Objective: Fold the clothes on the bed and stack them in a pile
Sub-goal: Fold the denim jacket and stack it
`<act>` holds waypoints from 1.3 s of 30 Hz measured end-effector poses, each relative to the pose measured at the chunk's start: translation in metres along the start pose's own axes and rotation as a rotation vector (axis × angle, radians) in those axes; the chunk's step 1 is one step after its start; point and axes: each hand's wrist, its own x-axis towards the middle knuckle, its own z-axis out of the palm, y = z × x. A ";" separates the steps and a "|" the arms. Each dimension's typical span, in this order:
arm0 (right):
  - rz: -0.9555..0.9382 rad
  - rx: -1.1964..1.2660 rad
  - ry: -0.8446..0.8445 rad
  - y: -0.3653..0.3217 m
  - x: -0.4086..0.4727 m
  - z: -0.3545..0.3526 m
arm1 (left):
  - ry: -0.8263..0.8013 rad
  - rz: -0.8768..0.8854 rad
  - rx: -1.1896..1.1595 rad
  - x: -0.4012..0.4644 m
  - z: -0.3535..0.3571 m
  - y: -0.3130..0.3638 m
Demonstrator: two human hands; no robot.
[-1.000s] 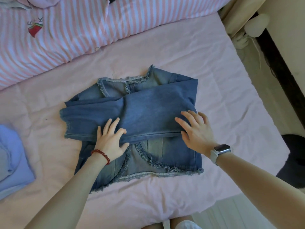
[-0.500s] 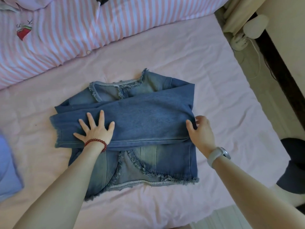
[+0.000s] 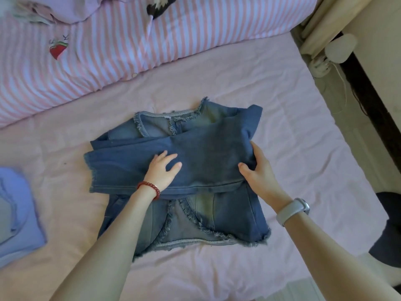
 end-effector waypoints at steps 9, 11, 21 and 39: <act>-0.261 -0.212 -0.380 -0.096 -0.038 0.179 | 0.091 -0.364 -1.313 -0.094 -0.089 -0.107; -0.172 -0.284 -0.603 -0.099 -0.041 0.216 | 0.078 -0.444 -1.458 -0.101 -0.092 -0.131; 0.000 -0.676 -0.683 -0.008 -0.064 0.225 | 0.105 -0.379 -1.127 -0.092 -0.066 -0.141; -0.074 -0.916 -0.329 -0.005 -0.026 0.191 | 0.453 -0.395 -0.460 -0.106 -0.053 -0.180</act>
